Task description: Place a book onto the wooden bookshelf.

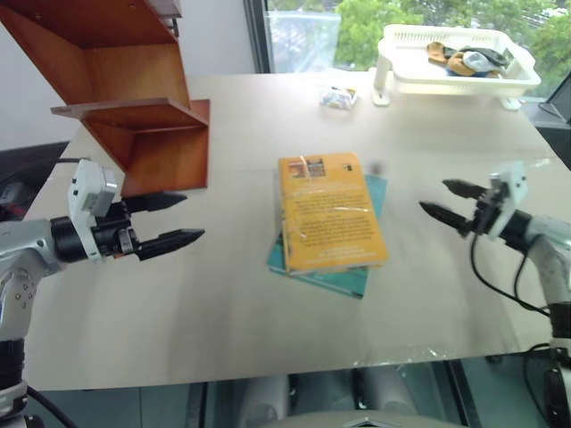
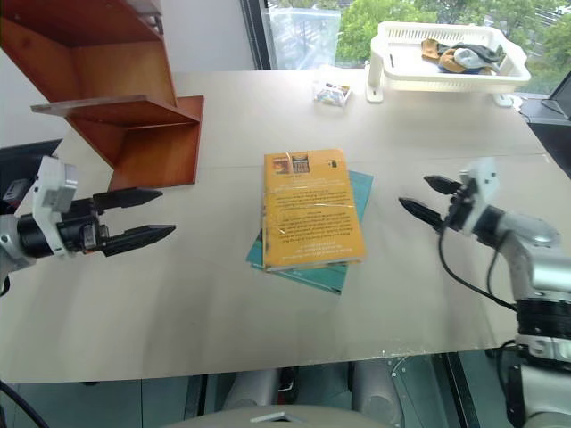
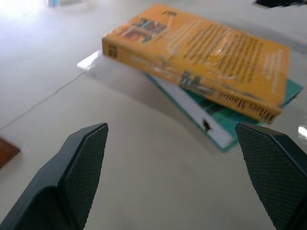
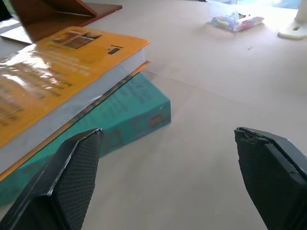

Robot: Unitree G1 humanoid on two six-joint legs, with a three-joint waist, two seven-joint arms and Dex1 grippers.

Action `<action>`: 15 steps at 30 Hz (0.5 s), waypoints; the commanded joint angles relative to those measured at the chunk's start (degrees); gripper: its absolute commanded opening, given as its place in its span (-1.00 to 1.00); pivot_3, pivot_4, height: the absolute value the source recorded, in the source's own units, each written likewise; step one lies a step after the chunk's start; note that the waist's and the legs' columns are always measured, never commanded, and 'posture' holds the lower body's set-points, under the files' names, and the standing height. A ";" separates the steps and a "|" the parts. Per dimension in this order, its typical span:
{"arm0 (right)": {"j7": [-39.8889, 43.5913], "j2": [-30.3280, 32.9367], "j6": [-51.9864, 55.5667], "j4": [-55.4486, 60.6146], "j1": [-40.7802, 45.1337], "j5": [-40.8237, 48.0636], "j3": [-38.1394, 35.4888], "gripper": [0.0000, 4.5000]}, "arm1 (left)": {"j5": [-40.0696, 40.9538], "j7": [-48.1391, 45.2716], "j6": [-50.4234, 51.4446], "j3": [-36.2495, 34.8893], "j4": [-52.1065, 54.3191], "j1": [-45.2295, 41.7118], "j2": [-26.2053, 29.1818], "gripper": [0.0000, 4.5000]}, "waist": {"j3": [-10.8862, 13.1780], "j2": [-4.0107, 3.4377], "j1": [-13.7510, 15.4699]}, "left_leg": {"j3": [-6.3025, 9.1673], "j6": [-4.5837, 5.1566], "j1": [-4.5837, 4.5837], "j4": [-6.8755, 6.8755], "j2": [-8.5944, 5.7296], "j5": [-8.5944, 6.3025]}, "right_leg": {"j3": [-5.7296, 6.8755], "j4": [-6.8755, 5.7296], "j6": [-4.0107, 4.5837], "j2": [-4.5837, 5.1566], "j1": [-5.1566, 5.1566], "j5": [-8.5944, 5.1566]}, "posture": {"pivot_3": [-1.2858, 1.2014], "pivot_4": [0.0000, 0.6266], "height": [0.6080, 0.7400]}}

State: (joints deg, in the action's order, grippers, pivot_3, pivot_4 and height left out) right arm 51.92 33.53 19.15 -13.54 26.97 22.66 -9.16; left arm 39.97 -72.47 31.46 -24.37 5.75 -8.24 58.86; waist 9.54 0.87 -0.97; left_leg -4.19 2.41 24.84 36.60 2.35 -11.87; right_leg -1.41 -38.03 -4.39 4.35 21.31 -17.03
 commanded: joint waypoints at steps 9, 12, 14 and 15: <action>-2.54 -7.87 -17.79 -19.35 13.23 -11.39 8.45 1.00 | 1.26 -1.95 0.92 -3.18 3.61 3.20 1.40 0.98 | 0.02 0.01 -0.20 | -0.08 -0.06 0.07 -0.03 0.00 0.04 | -0.07 0.01 0.00 -0.08 0.10 -0.01 | 0.03 -0.52 1.00; 0.29 -9.60 -21.29 -20.79 14.69 -11.12 9.20 1.00 | 0.83 -1.64 0.75 -3.88 3.89 4.38 1.31 0.98 | 0.03 0.01 -0.36 | -0.08 -0.07 0.07 -0.03 0.04 0.04 | -0.08 0.00 0.00 -0.12 0.11 0.00 | 0.03 -0.52 1.00; 2.30 -10.23 -23.41 -22.67 15.94 -11.69 9.98 1.00 | 0.77 -1.46 0.68 -4.02 3.88 4.82 1.16 0.98 | 0.03 0.01 -0.67 | -0.07 -0.07 0.07 -0.04 0.07 0.04 | -0.08 -0.01 0.00 -0.13 0.11 0.00 | 0.03 -0.52 1.00; 3.08 -10.42 -24.47 -23.77 16.55 -12.21 10.46 1.00 | 0.79 -1.35 0.69 -4.03 3.93 4.96 1.09 0.98 | 0.03 0.01 -0.72 | -0.07 -0.07 0.07 -0.04 0.07 0.04 | -0.08 -0.02 0.00 -0.13 0.11 0.00 | 0.03 -0.52 1.00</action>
State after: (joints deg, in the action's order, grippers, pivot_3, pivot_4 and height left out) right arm 53.46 22.95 -2.68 -37.23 41.72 10.66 1.31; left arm 40.62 -73.98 32.83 -26.20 8.31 -3.34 59.61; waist 9.57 0.88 -1.69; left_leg -4.26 2.33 24.91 36.57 2.42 -11.83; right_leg -1.48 -38.05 -4.39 4.23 21.42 -17.03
